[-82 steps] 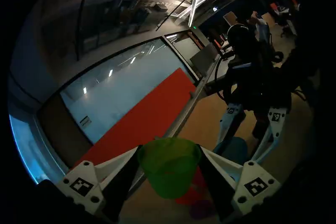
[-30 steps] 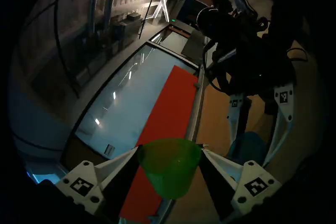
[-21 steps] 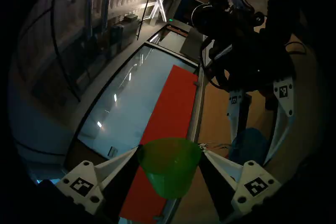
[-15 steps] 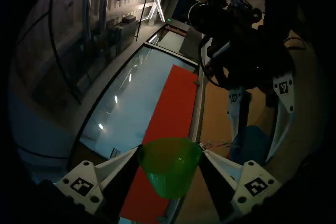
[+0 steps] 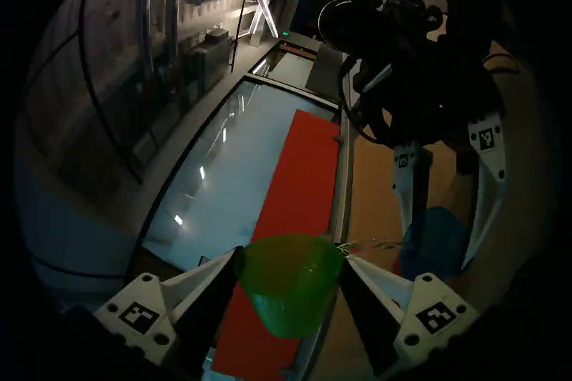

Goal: Pour water

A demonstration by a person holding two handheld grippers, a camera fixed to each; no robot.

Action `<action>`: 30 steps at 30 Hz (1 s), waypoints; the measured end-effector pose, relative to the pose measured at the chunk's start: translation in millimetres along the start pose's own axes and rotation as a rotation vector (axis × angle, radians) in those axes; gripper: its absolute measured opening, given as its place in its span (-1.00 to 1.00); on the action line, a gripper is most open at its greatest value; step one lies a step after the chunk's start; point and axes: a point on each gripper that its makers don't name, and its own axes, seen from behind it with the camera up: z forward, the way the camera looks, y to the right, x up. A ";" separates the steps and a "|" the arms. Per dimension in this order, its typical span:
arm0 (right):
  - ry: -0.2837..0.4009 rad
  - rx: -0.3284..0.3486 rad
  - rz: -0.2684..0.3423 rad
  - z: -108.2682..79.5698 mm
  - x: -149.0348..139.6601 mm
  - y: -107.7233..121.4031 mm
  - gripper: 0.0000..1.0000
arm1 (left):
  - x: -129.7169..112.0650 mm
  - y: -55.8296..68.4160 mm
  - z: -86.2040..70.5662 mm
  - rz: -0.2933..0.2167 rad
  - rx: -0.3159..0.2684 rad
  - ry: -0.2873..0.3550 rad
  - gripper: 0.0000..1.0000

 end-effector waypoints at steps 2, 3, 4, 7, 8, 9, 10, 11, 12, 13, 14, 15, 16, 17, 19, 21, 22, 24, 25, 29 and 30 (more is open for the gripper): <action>0.001 0.000 -0.001 -0.1 -0.3 -0.1 0.79 | 0.2 -1.1 -0.3 0.005 -0.001 0.000 0.79; 0.001 0.000 -0.001 -0.2 -0.4 -0.1 0.79 | 0.5 -1.8 -0.3 0.009 0.000 0.000 0.79; 0.001 -0.001 -0.002 -0.3 -0.4 0.0 0.79 | 0.8 -2.5 -0.3 0.013 0.000 0.000 0.79; 0.001 -0.001 -0.003 -0.5 -0.5 0.0 0.79 | 1.9 -3.9 -0.2 0.023 0.002 0.000 0.79; 0.001 -0.001 -0.003 -0.6 -0.4 0.0 0.79 | 2.2 -4.1 -0.1 0.027 0.002 -0.001 0.79; 0.002 -0.001 -0.003 -0.8 -0.4 -0.1 0.79 | 2.6 -4.2 -0.1 0.030 0.002 -0.001 0.79; 0.002 -0.001 -0.003 -0.9 -0.3 -0.2 0.78 | 2.9 -4.2 -0.1 0.032 0.002 -0.001 0.79; 0.003 0.000 -0.004 -1.1 -0.2 -0.3 0.78 | 3.2 -4.3 -0.2 0.035 0.002 -0.001 0.79; 0.003 0.000 -0.004 -1.3 0.1 -0.5 0.79 | 3.7 -4.3 -0.2 0.037 0.002 0.000 0.79; 0.004 0.000 -0.004 -1.4 0.3 -0.6 0.79 | 4.2 -4.3 -0.4 0.039 0.002 0.001 0.79; 0.005 0.000 -0.004 -1.6 0.6 -0.8 0.79 | 4.6 -4.3 -0.5 0.041 0.002 0.002 0.79; 0.006 0.000 -0.005 -1.7 0.8 -0.9 0.79 | 5.2 -4.5 -0.5 0.043 0.002 0.003 0.79; 0.006 0.000 -0.005 -1.8 0.9 -1.0 0.79 | 5.8 -4.7 -0.5 0.046 0.001 0.004 0.79; 0.006 0.000 -0.006 -2.0 1.1 -1.0 0.79 | 6.3 -4.9 -0.5 0.048 0.001 0.005 0.79; 0.007 -0.001 -0.007 -2.1 1.5 -0.8 0.79 | 7.0 -5.6 -0.5 0.053 0.000 0.006 0.79; 0.008 -0.002 -0.008 -2.2 2.0 -0.5 0.78 | 7.5 -6.4 -0.4 0.059 -0.002 0.006 0.79; 0.009 -0.002 -0.008 -2.3 2.3 -0.6 0.78 | 7.6 -6.8 -0.3 0.063 -0.002 0.006 0.79; 0.010 -0.002 -0.009 -2.5 3.1 -0.5 0.79 | 7.7 -7.4 0.0 0.071 -0.002 0.006 0.79; 0.011 -0.002 -0.009 -2.7 3.5 -0.4 0.79 | 7.6 -7.4 0.2 0.074 -0.002 0.006 0.79; 0.012 -0.001 -0.011 -3.0 4.5 -0.4 0.78 | 7.5 -7.1 0.6 0.084 -0.002 0.006 0.79; 0.012 0.000 -0.012 -3.1 4.6 -0.6 0.78 | 7.7 -7.2 0.6 0.085 -0.002 0.006 0.79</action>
